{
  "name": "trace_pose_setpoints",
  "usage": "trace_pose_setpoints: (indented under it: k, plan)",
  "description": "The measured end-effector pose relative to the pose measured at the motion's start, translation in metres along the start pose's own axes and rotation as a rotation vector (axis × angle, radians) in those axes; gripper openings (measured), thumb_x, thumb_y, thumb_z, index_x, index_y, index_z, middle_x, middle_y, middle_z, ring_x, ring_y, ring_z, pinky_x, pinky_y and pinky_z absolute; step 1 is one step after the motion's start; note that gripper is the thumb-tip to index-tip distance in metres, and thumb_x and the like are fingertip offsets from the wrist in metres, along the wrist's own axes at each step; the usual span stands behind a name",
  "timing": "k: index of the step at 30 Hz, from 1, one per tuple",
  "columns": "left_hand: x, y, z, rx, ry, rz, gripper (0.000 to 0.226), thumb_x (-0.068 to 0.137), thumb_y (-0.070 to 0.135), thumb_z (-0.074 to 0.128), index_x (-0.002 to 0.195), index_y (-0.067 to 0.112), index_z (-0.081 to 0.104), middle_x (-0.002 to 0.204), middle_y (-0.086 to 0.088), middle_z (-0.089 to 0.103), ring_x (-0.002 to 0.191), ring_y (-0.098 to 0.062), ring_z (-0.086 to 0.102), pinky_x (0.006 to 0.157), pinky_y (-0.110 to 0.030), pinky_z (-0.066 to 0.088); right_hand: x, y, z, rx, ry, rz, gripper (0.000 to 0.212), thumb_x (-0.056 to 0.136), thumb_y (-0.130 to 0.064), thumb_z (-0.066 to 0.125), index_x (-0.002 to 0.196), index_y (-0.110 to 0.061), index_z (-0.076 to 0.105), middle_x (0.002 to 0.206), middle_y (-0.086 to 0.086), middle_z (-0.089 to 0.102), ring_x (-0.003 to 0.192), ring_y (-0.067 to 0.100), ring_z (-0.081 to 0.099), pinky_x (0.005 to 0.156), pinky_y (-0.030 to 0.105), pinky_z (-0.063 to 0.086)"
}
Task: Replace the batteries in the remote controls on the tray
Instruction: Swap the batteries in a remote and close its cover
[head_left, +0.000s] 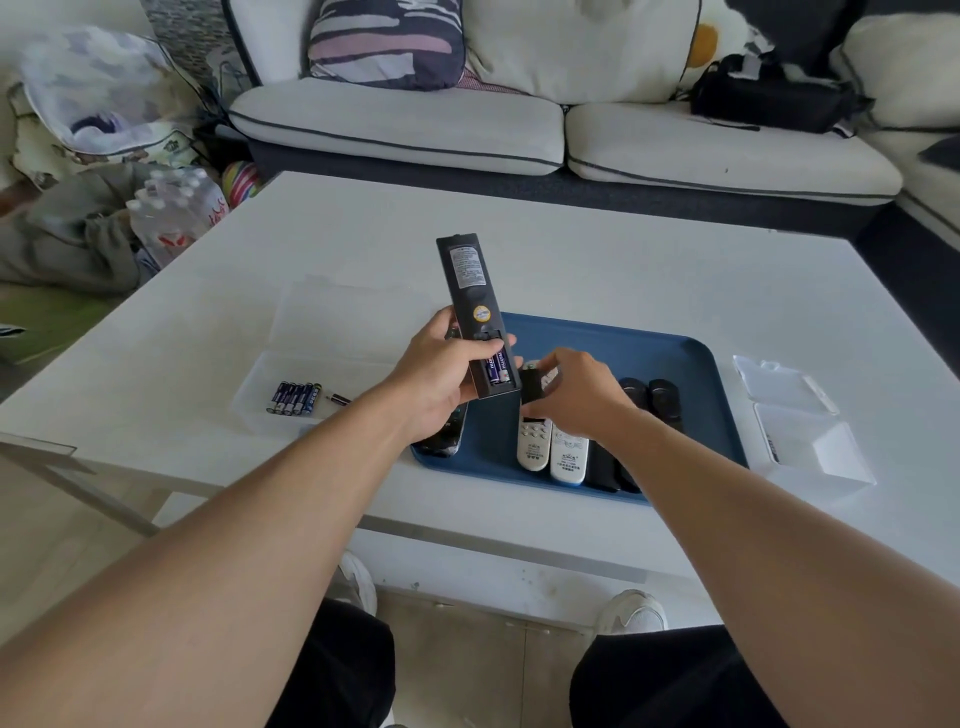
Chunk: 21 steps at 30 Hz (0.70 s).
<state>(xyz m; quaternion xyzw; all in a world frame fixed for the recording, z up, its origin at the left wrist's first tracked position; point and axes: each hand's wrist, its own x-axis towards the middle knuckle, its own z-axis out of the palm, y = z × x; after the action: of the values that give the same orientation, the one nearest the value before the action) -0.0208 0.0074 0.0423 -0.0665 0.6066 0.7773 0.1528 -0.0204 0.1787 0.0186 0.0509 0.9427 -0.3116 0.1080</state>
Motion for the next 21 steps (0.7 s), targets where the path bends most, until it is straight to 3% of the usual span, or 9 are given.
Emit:
trace_pose_setpoints:
  k: [4,6,10,13,16,21]
  plan:
    - [0.001,0.004,-0.003,-0.013,0.053,0.016,0.029,0.097,0.004,0.057,0.125,0.015,0.055,0.111,-0.014,0.075,0.103,-0.032,0.072,0.078,-0.041,0.06,-0.004,-0.005,-0.007,0.225,0.143,0.0,0.012,0.083,-0.025,0.078,0.089,-0.021,0.068,0.085,-0.005,0.069,0.075,0.014,0.065,0.053,0.021,0.045]
    - [0.002,0.004,-0.005,-0.034,0.093,0.029,0.028,0.099,0.005,0.055,0.125,0.014,0.054,0.111,-0.014,0.075,0.103,-0.034,0.072,0.083,-0.047,0.061,-0.01,-0.008,-0.013,0.263,0.197,-0.038,0.008,0.086,-0.023,0.072,0.085,-0.022,0.065,0.083,-0.005,0.069,0.069,0.011,0.065,0.048,0.017,0.043]
    - [0.002,0.0,-0.003,-0.029,0.143,0.018,0.027,0.098,0.011,0.057,0.125,0.014,0.053,0.114,-0.014,0.073,0.109,-0.036,0.069,0.091,-0.058,0.056,-0.023,-0.016,-0.014,0.238,0.261,-0.193,0.003,0.085,-0.02,0.069,0.086,-0.023,0.068,0.082,-0.009,0.072,0.072,0.013,0.069,0.062,0.03,0.056]
    - [-0.002,0.001,0.005,-0.058,0.124,-0.003,0.041,0.091,0.026,0.071,0.125,0.012,0.053,0.122,-0.02,0.067,0.112,-0.039,0.067,0.089,-0.055,0.057,-0.028,-0.024,-0.013,0.11,0.362,-0.293,0.014,0.087,-0.024,0.066,0.095,-0.028,0.076,0.085,-0.009,0.073,0.076,0.016,0.066,0.071,0.034,0.056]
    - [-0.003,-0.001,0.01,-0.092,0.119,0.009,0.044,0.084,0.015,0.079,0.12,0.011,0.053,0.12,-0.021,0.067,0.106,-0.037,0.07,0.087,-0.052,0.059,-0.03,-0.032,-0.016,-0.157,0.437,-0.345,0.021,0.091,-0.027,0.06,0.103,-0.035,0.075,0.089,-0.004,0.069,0.08,0.025,0.064,0.069,0.036,0.053]
    - [0.0,-0.001,0.005,-0.175,0.164,0.029,0.044,0.089,-0.004,0.068,0.127,0.008,0.05,0.118,-0.022,0.069,0.098,-0.035,0.072,0.082,-0.044,0.061,-0.032,-0.032,-0.018,-0.276,0.266,-0.425,0.035,0.095,-0.035,0.054,0.128,-0.048,0.059,0.101,-0.009,0.059,0.083,0.021,0.062,0.071,0.037,0.053]
